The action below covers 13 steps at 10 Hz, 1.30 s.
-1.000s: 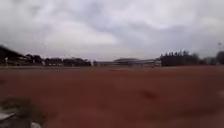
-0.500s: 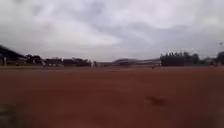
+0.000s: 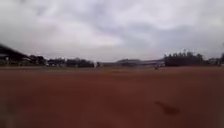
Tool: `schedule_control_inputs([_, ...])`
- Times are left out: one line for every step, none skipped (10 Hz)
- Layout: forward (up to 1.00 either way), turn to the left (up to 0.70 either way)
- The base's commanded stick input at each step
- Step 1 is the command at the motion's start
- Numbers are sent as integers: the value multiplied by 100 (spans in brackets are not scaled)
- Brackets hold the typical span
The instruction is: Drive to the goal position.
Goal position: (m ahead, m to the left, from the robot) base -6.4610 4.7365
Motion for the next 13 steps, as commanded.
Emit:
schedule_control_inputs([70,0])
schedule_control_inputs([70,0])
schedule_control_inputs([70,0])
schedule_control_inputs([70,0])
schedule_control_inputs([70,0])
schedule_control_inputs([70,0])
schedule_control_inputs([70,0])
schedule_control_inputs([70,0])
schedule_control_inputs([70,0])
schedule_control_inputs([70,5])
schedule_control_inputs([70,16])
schedule_control_inputs([70,27])
schedule_control_inputs([70,35])
